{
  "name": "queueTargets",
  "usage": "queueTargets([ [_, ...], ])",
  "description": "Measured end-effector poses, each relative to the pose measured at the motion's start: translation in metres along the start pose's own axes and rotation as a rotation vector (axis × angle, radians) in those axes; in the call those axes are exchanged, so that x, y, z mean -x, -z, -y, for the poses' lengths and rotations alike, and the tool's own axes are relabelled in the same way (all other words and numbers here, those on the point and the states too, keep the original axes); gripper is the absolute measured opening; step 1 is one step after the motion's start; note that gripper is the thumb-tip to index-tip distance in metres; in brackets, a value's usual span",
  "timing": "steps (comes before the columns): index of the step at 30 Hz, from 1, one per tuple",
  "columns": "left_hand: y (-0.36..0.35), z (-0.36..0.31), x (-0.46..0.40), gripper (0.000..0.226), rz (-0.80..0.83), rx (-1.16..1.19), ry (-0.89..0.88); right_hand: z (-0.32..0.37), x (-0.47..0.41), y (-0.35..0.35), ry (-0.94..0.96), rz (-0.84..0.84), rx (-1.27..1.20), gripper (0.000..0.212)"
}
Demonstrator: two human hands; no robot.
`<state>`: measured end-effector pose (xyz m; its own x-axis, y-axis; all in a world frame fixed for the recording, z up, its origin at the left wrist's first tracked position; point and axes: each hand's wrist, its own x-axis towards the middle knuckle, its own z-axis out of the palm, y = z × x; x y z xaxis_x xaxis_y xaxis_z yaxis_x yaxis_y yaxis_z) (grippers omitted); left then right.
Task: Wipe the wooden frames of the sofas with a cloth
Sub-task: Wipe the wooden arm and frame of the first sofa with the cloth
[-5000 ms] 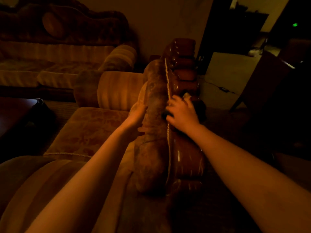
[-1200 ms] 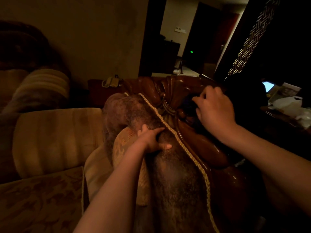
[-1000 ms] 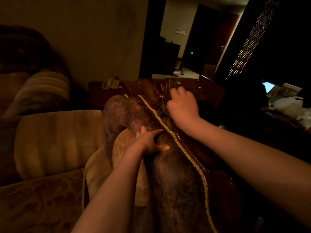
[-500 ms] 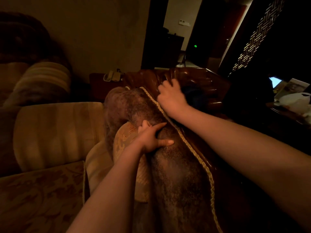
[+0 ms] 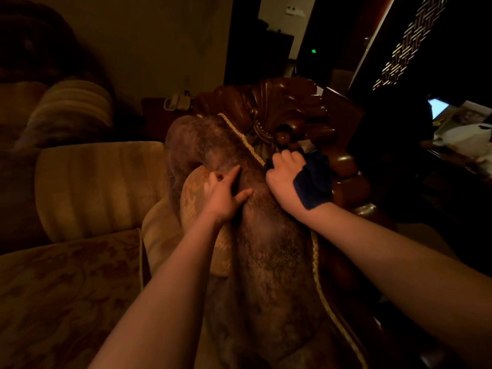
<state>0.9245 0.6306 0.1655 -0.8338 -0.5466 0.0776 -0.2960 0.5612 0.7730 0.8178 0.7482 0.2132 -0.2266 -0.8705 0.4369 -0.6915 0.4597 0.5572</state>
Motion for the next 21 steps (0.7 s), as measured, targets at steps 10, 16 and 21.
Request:
queueTargets([
  [10, -0.006, -0.018, 0.071, 0.039, -0.175, -0.163, -0.035, -0.002, 0.110, 0.036, -0.167, -0.173, -0.157, 0.014],
  [16, -0.029, -0.059, 0.112, 0.037, -0.255, -0.196, -0.156, -0.006, 0.185, 0.073, -0.278, -0.035, -0.272, 0.039],
  [21, -0.052, -0.098, 0.140, 0.038, -0.265, -0.242, -0.233, 0.013, 0.276, 0.075, -0.411, 0.103, -0.357, 0.056],
])
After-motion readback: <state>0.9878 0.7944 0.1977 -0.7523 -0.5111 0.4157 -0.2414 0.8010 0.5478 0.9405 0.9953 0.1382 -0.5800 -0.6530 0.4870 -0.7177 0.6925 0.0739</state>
